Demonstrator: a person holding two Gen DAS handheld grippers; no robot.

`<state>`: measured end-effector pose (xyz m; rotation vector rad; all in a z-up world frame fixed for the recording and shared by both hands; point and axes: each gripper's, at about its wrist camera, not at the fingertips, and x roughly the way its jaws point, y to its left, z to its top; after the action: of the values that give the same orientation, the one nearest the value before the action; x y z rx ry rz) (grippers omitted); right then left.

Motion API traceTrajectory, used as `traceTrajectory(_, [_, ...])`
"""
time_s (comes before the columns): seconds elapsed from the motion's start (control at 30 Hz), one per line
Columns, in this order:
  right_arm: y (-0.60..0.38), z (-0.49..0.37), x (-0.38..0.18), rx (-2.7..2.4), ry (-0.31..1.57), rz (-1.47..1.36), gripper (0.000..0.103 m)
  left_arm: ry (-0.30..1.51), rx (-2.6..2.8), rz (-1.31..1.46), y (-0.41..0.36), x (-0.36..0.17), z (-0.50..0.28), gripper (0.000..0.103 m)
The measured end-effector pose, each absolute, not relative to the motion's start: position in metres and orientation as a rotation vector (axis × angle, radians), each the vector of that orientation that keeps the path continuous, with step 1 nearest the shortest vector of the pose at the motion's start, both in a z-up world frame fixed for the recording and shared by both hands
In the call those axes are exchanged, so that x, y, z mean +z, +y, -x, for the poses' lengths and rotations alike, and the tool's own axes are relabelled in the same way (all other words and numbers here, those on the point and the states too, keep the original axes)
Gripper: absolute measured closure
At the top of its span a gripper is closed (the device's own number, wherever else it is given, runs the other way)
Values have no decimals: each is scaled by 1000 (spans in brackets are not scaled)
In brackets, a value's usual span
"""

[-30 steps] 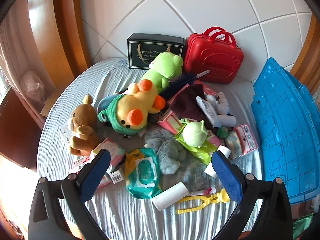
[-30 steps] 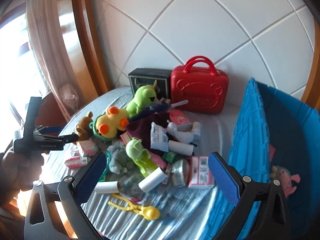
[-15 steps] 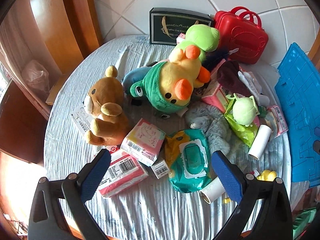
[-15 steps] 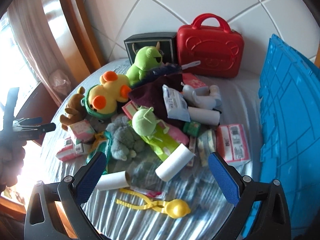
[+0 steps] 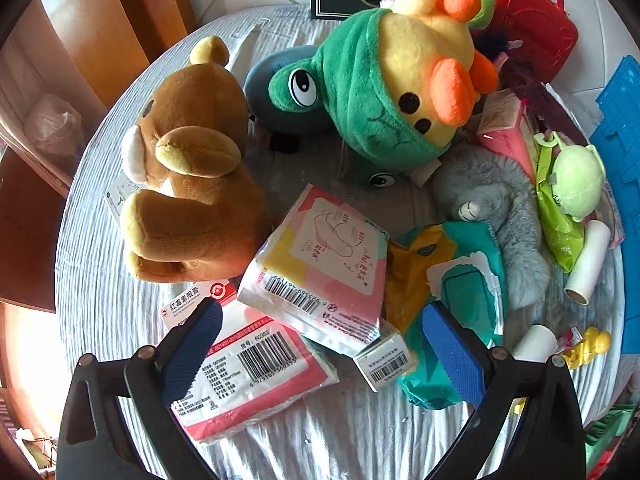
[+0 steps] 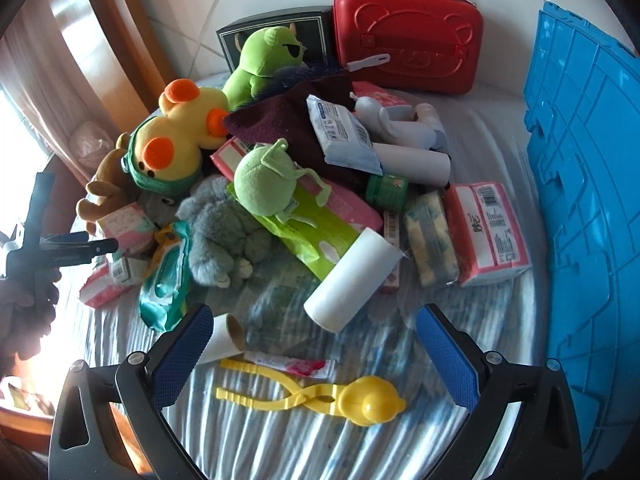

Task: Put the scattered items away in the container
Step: 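Grasp the pink-and-white pad pack with the left tool while the right tool grasps the white paper roll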

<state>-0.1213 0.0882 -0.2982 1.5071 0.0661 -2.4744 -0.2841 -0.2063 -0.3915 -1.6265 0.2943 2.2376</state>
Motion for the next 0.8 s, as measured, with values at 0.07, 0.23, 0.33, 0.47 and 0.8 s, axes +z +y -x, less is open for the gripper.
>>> traceTrajectory(0.07, [89, 123, -308, -2477, 67, -1531, 0, 311, 2239, 1627, -207, -396, 288, 2])
traceTrajectory(0.23, [91, 134, -339, -2504, 52, -1605, 0, 357, 2233, 1619, -203, -406, 292, 4])
traceTrajectory(0.33, [92, 146, -358, -2525, 32, -1650, 0, 380, 2239, 1609, -201, -410, 292, 8])
traceTrajectory(0.47, [93, 163, -377, -2550, -4, -1700, 0, 399, 2236, 1591, -199, -418, 290, 17])
traceTrajectory(0.8, [86, 186, -401, -2554, -7, -1762, 0, 443, 2248, 1540, -191, -426, 281, 29])
